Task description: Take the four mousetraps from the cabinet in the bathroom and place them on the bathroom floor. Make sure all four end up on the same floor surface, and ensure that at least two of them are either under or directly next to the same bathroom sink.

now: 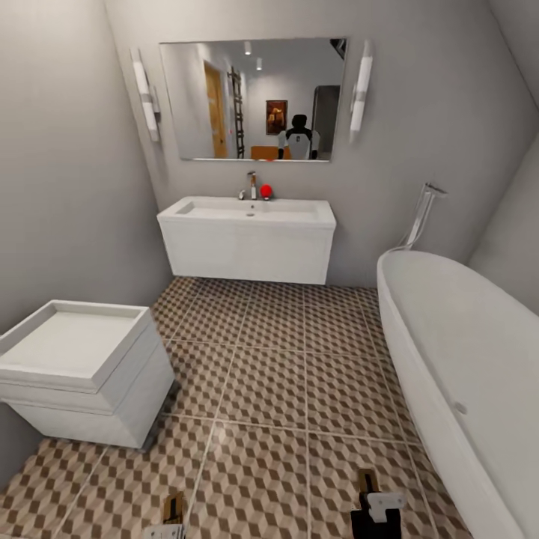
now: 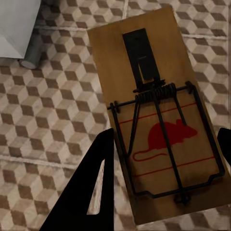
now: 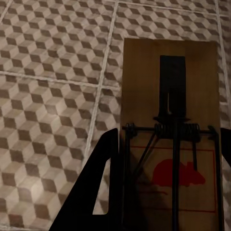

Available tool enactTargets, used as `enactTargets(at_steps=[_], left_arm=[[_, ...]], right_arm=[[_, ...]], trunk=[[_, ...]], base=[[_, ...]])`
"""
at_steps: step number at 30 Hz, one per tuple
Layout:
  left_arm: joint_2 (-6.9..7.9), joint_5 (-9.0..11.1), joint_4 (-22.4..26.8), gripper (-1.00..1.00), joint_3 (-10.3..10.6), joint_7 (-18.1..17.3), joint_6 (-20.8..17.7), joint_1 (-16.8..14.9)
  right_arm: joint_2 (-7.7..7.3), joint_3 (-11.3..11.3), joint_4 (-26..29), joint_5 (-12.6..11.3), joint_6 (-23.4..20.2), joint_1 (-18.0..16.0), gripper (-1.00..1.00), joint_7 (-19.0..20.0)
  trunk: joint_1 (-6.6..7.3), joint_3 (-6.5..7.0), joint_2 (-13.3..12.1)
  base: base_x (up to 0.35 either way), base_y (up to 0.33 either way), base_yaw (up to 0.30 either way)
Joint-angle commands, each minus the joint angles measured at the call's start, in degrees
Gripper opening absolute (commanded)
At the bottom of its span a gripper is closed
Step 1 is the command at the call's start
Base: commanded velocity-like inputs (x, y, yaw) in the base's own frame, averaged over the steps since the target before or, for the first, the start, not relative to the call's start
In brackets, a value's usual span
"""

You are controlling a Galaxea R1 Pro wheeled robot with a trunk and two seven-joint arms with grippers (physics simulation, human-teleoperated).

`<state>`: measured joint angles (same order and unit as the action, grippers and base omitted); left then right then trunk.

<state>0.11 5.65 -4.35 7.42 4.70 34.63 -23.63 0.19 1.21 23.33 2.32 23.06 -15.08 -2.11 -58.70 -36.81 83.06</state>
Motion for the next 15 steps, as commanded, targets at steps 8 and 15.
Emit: enactTargets(at_steps=[8, 15], left_arm=[[-0.03, 0.41, -0.22, -1.0, 0.49, 0.22, 0.35, -0.1], [-0.03, 0.41, -0.22, -1.0, 0.49, 0.22, 0.35, -0.1]], right_arm=[[-0.01, 0.11, -0.04, 0.14, 0.15, -0.04, -1.0, -0.09], [-0.01, 0.11, -0.06, 0.14, 0.15, -0.04, -1.0, -0.09]], trunk=[[-0.03, 0.05, 0.02], [-0.03, 0.07, 0.02]], base=[[0.328, -0.164, -0.051], [0.328, -0.163, -0.009]])
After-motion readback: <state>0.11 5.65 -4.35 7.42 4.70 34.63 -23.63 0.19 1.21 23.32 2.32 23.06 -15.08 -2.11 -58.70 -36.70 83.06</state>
